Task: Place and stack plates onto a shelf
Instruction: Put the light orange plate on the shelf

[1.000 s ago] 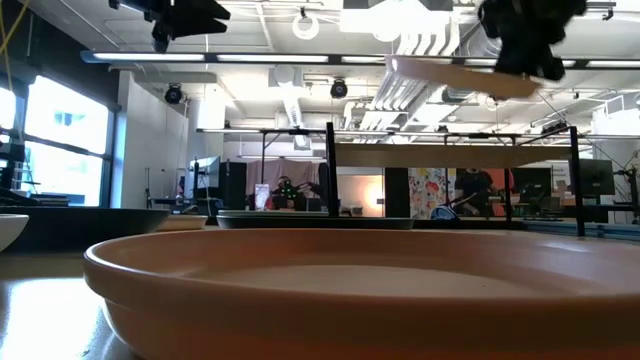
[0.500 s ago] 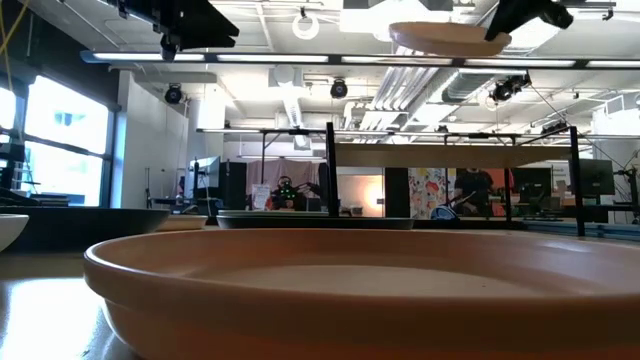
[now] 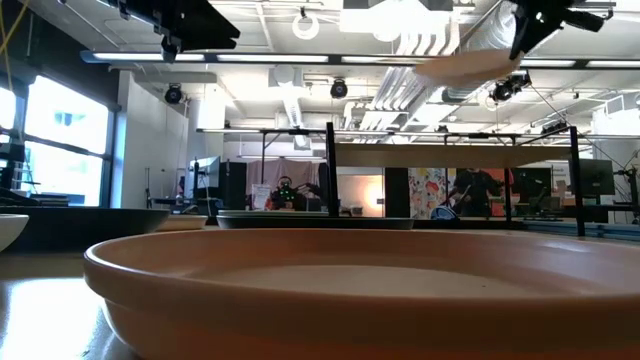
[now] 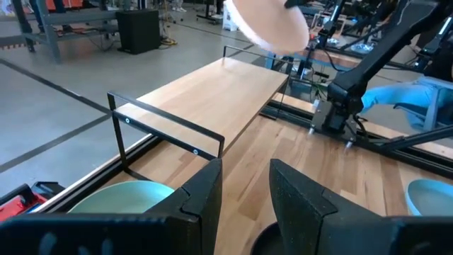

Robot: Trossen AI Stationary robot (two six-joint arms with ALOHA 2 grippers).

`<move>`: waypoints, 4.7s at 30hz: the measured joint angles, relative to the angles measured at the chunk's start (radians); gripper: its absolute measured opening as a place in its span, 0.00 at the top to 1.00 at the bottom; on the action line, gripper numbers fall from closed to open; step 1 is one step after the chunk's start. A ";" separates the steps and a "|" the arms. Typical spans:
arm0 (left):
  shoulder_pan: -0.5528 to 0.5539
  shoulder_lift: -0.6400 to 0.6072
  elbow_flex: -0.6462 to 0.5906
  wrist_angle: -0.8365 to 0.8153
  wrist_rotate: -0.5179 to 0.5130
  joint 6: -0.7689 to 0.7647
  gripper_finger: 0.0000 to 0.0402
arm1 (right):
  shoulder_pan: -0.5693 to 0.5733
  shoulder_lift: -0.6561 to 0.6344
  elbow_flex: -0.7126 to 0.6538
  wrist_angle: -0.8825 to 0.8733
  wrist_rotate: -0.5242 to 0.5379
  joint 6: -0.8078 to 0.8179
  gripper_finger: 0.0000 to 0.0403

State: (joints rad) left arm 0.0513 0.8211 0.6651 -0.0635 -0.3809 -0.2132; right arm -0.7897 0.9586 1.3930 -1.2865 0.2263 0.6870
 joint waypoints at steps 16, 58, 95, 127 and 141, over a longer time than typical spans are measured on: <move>0.000 -0.003 0.000 0.000 0.155 -0.030 0.74 | -0.150 0.185 0.000 -0.076 -0.070 -0.012 1.00; 0.000 -0.003 0.000 0.000 0.154 -0.018 0.74 | -0.138 0.383 0.000 -0.185 0.107 0.203 1.00; 0.000 -0.003 0.000 0.001 0.154 0.007 0.74 | -0.067 0.384 -0.001 -0.195 0.129 0.307 1.00; 0.000 -0.003 0.000 0.000 0.154 0.007 0.74 | -0.067 0.385 -0.001 -0.223 0.121 0.300 1.00; 0.000 -0.003 0.000 0.000 0.155 0.007 0.74 | -0.067 0.385 -0.001 -0.208 0.079 0.281 1.00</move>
State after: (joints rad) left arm 0.0517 0.8181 0.6651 -0.0631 -0.2260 -0.2062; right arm -0.8566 1.3437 1.3918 -1.4948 0.3054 0.9676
